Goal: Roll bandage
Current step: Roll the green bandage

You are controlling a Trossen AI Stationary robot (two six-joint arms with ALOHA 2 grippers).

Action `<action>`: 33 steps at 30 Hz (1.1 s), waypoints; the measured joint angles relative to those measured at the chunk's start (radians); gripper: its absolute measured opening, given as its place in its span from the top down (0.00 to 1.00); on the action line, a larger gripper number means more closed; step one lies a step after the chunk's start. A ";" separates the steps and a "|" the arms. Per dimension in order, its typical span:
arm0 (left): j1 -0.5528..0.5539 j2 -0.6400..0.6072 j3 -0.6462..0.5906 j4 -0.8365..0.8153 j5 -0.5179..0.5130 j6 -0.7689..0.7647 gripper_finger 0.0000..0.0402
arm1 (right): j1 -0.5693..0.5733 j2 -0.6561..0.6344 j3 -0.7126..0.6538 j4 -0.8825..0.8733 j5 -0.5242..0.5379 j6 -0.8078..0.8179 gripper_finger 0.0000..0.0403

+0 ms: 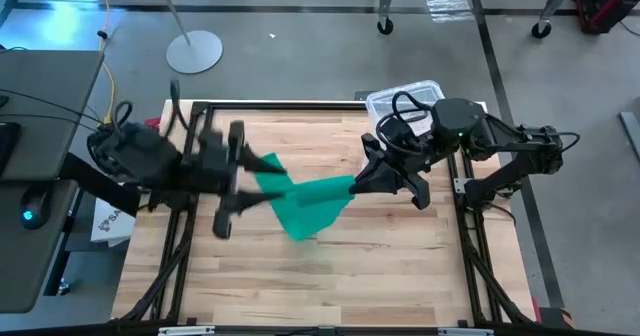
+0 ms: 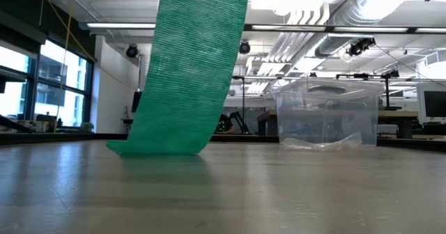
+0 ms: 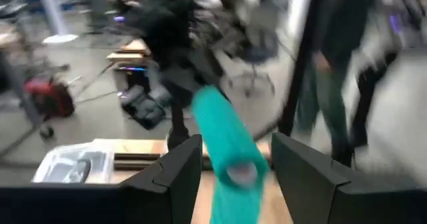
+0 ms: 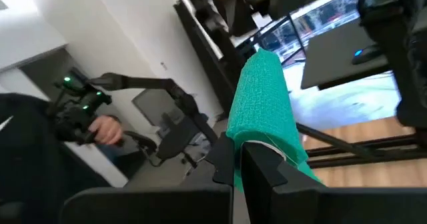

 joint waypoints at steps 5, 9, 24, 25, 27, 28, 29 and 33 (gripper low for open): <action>-0.106 0.060 0.002 0.066 -0.103 0.440 0.59 | 0.000 -0.021 0.000 0.041 -0.103 0.086 1.00; -0.145 0.150 -0.001 0.140 -0.324 0.801 0.61 | -0.006 -0.026 0.000 0.124 -0.171 0.167 1.00; -0.198 0.186 0.025 0.371 -0.563 1.294 0.70 | -0.008 -0.027 0.000 0.189 -0.194 0.242 1.00; -0.197 0.183 0.034 0.385 -0.542 1.287 0.71 | -0.008 -0.027 0.000 0.189 -0.188 0.242 1.00; -0.185 0.181 0.047 0.407 -0.484 1.289 0.73 | -0.008 -0.027 0.000 0.189 -0.182 0.238 1.00; -0.179 0.181 0.048 0.414 -0.466 1.309 0.74 | -0.008 -0.027 0.000 0.189 -0.181 0.237 1.00; -0.173 0.182 0.048 0.416 -0.460 1.339 0.75 | -0.008 -0.027 0.000 0.189 -0.178 0.237 1.00; -0.154 0.196 0.047 0.408 -0.442 1.466 0.77 | -0.008 -0.027 0.000 0.188 -0.167 0.236 1.00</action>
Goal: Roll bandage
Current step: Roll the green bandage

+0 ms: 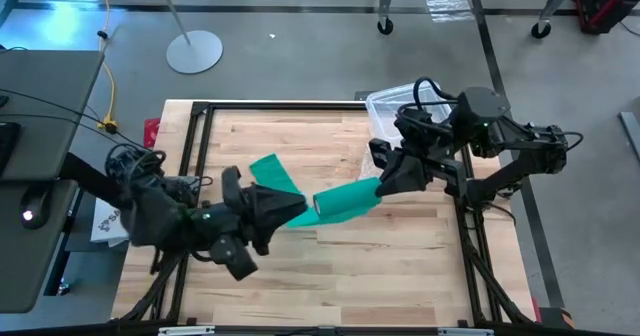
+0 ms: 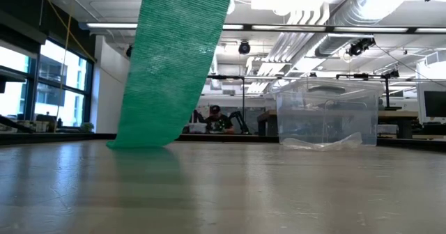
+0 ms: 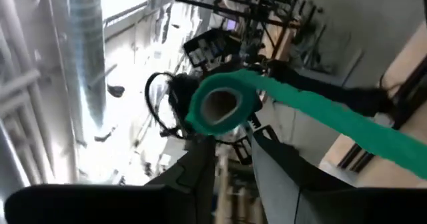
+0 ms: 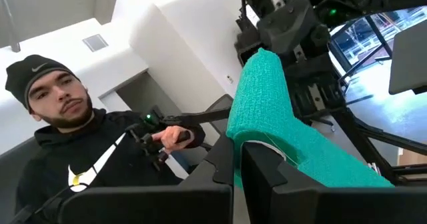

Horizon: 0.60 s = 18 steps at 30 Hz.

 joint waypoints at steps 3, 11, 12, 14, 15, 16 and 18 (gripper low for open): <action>0.004 0.013 0.000 -0.002 0.009 0.066 0.77 | 0.000 0.000 0.000 -0.002 0.003 -0.002 1.00; 0.019 0.027 -0.009 -0.003 -0.009 0.090 0.77 | 0.000 -0.001 0.000 -0.051 0.002 0.021 1.00; 0.021 0.027 -0.014 -0.003 -0.011 0.092 0.77 | 0.000 -0.001 0.000 -0.055 0.001 0.026 1.00; 0.021 0.027 -0.016 -0.004 -0.011 0.094 0.77 | 0.000 -0.002 0.000 -0.059 0.000 0.027 1.00; 0.021 0.027 -0.016 -0.004 -0.011 0.095 0.77 | 0.000 -0.002 0.000 -0.059 0.000 0.026 1.00; 0.021 0.027 -0.016 -0.003 -0.010 0.100 0.77 | 0.000 -0.002 0.000 -0.059 0.001 0.026 1.00; 0.017 0.027 -0.016 -0.003 -0.010 0.102 0.77 | 0.000 -0.001 0.000 -0.059 0.001 0.027 1.00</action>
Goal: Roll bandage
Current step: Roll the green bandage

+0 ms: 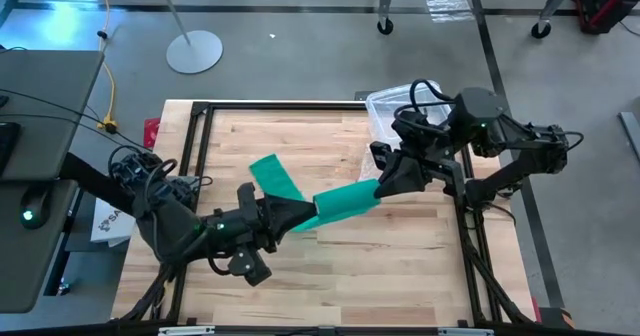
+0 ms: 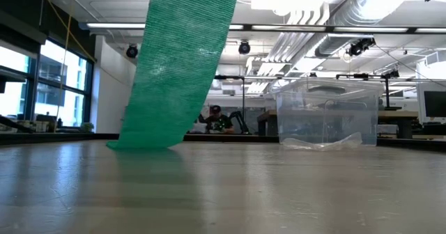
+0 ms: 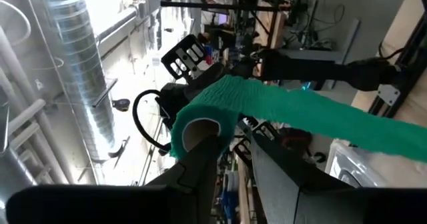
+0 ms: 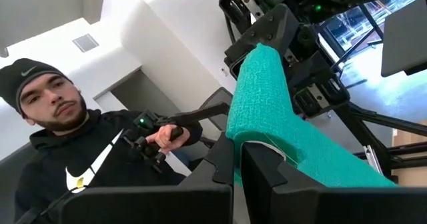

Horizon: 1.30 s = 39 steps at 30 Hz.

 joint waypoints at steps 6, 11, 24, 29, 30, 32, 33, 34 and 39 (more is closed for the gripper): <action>-0.005 0.000 0.000 0.000 0.000 0.000 0.77 | 0.000 0.000 0.000 -0.020 0.000 -0.003 1.00; -0.016 0.000 0.000 -0.001 -0.001 0.000 0.77 | 0.001 0.003 0.000 -0.043 0.002 -0.003 1.00; 0.008 0.000 -0.001 -0.105 0.014 -0.008 0.77 | 0.000 0.006 0.000 -0.051 0.002 0.004 1.00; 0.024 0.000 -0.001 -0.106 0.015 -0.010 0.77 | 0.000 0.012 0.000 -0.053 0.002 0.007 1.00; 0.025 0.000 -0.001 -0.108 0.019 -0.014 0.77 | 0.000 0.012 0.000 -0.053 0.002 0.007 1.00; 0.026 0.003 -0.001 -0.107 0.022 -0.022 0.78 | 0.000 0.012 0.000 -0.053 0.001 0.005 1.00; 0.027 0.006 -0.001 -0.107 0.021 -0.026 0.79 | 0.000 0.012 0.000 -0.053 0.000 0.005 1.00; 0.026 0.010 -0.001 -0.106 0.020 -0.031 0.80 | 0.000 0.012 0.000 -0.053 -0.002 0.006 1.00; 0.025 0.038 -0.001 -0.105 0.019 -0.057 0.89 | 0.001 0.011 0.000 -0.058 -0.009 0.007 1.00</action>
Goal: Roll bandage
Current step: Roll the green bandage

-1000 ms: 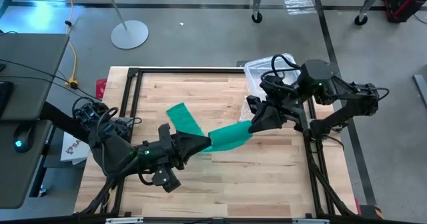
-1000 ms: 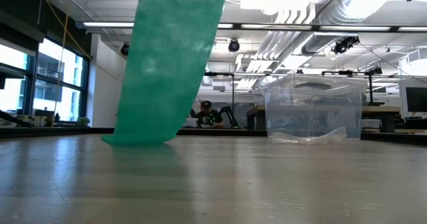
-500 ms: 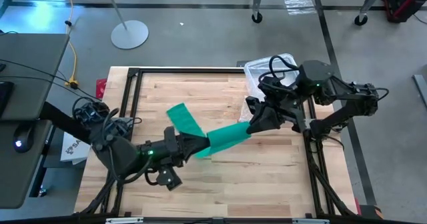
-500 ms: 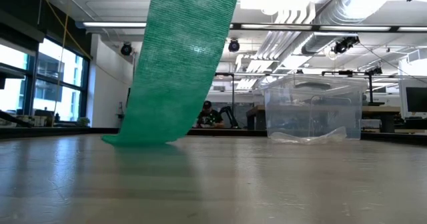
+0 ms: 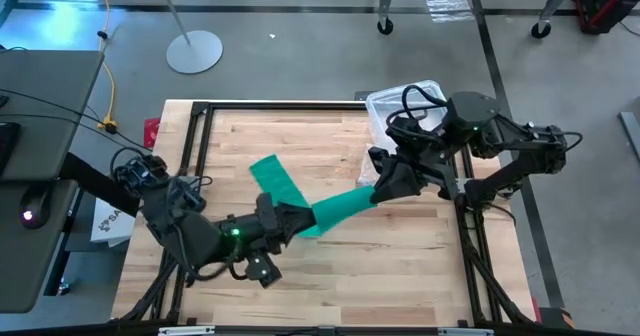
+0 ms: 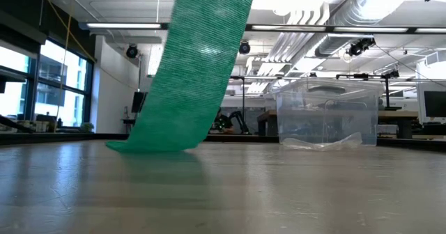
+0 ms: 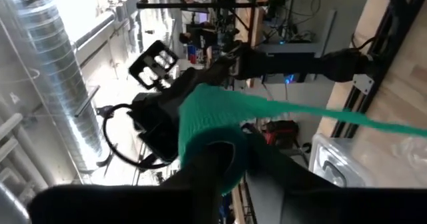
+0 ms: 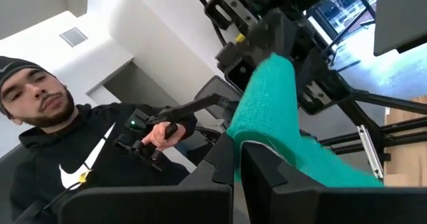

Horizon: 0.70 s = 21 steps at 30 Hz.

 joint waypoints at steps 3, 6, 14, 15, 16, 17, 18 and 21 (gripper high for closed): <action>-0.003 0.015 0.000 -0.003 -0.010 -0.026 0.96 | 0.000 -0.001 0.000 -0.012 -0.003 0.000 0.98; -0.011 0.017 0.000 -0.001 -0.036 -0.059 0.98 | 0.000 0.000 0.000 -0.013 0.008 0.002 0.94; -0.034 0.007 -0.001 0.051 -0.174 -0.075 0.99 | -0.018 -0.001 0.001 -0.052 0.023 -0.003 0.68; -0.036 0.005 -0.001 0.063 -0.190 -0.069 0.99 | -0.020 -0.001 0.001 -0.067 0.025 -0.023 0.65; -0.039 0.005 -0.002 0.079 -0.204 -0.068 0.99 | -0.021 -0.001 0.001 -0.084 0.027 -0.041 0.62; -0.040 0.005 -0.002 0.099 -0.216 -0.068 0.99 | -0.021 0.000 0.001 -0.099 0.029 -0.061 0.60; -0.041 0.004 -0.002 0.113 -0.225 -0.068 0.99 | -0.021 0.000 0.001 -0.112 0.033 -0.082 0.57; -0.048 0.004 -0.002 0.141 -0.244 -0.069 0.99 | -0.021 -0.001 0.001 -0.174 0.064 -0.152 0.54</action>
